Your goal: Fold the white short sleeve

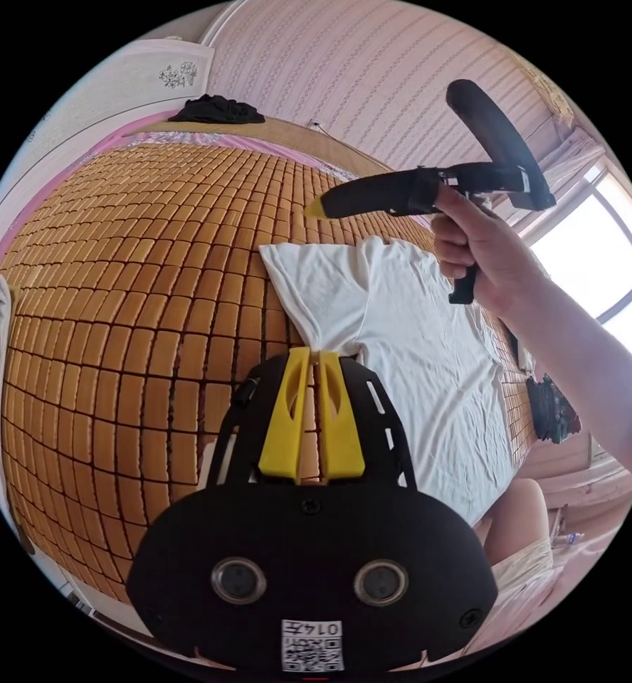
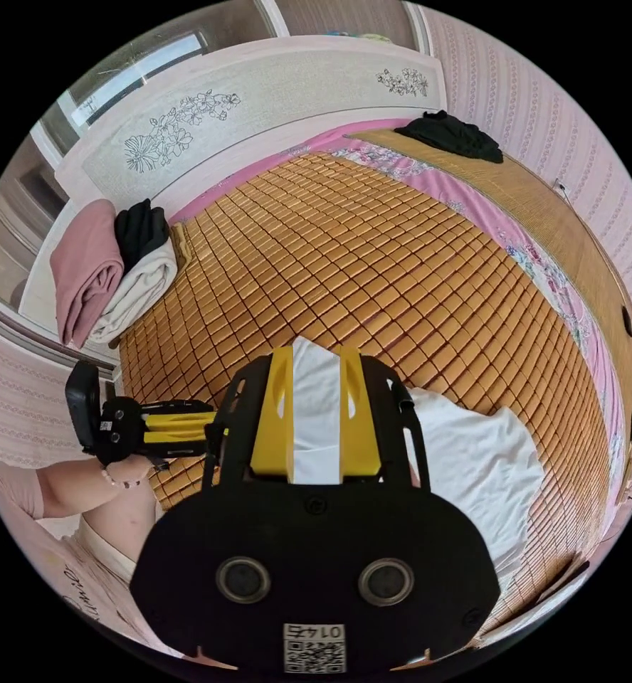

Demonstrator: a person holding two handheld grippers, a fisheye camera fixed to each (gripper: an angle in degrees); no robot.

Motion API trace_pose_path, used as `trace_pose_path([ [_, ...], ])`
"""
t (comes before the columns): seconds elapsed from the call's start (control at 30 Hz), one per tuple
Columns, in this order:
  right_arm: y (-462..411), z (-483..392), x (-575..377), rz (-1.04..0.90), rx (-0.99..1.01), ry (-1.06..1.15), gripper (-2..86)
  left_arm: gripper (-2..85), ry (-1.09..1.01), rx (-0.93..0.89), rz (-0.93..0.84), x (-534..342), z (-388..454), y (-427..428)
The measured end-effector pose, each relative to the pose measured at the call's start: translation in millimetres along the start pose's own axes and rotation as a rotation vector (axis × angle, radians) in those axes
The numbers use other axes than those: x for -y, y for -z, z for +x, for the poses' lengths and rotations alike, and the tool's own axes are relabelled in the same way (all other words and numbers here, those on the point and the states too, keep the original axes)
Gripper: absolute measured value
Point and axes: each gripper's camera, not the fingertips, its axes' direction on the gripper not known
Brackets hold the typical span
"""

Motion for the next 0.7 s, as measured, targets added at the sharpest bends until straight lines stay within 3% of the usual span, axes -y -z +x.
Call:
trace_pose_path([
  [0.13, 64.0, 51.6, -75.0, 0.080, -0.083, -0.105, 5.3, 3.4, -0.015, 0.029, 0.021, -9.6, 1.7, 21.8],
  [0.27, 78.0, 127.9, -153.4, -0.054, -0.257, -0.319, 2.3, 3.9, -0.026, 0.062, 0.023, 0.9, -5.9, 34.9],
  [0.37, 77.2, 170.5, -190.4, -0.087, -0.277, -0.471, 0.7, 4.0, -0.071, 0.074, -0.007, 31.0, 1.3, 26.1],
  [0.7, 35.8, 217.0, -184.9, -0.015, -0.187, -0.552, -0.4, 2.9, -0.110, 0.186, -0.115, 98.1, 30.7, -30.7],
])
